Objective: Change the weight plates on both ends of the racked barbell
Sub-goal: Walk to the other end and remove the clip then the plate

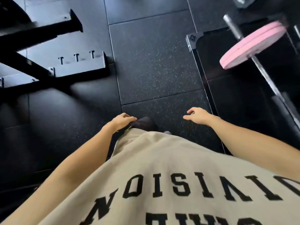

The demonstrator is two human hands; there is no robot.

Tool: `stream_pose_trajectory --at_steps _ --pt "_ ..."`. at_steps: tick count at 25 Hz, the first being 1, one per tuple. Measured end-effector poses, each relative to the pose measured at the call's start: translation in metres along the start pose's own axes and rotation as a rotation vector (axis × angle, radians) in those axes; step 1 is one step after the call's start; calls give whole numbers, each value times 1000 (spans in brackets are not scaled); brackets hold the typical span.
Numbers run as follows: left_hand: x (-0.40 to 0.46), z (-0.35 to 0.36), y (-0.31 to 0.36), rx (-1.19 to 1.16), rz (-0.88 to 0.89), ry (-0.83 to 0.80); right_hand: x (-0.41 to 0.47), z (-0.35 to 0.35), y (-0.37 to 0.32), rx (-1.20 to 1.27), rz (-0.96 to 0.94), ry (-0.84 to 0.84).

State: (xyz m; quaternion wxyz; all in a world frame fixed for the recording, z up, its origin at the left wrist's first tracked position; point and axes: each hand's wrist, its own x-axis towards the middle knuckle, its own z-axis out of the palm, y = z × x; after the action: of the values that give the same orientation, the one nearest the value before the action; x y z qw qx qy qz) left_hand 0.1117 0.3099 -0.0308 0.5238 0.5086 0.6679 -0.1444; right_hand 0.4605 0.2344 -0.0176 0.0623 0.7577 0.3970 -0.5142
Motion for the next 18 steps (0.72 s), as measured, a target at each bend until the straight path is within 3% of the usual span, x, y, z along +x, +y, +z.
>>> stream_pose_trajectory --at_steps 9,14,18 --pt "150 -141 118 -70 -66 -61 169 -151 -143 -87 2 -81" --pt "219 -272 224 -43 -23 -22 245 -255 -257 -51 -34 36" --pt "276 -341 278 -128 -12 -24 304 -312 -335 -37 -56 29"
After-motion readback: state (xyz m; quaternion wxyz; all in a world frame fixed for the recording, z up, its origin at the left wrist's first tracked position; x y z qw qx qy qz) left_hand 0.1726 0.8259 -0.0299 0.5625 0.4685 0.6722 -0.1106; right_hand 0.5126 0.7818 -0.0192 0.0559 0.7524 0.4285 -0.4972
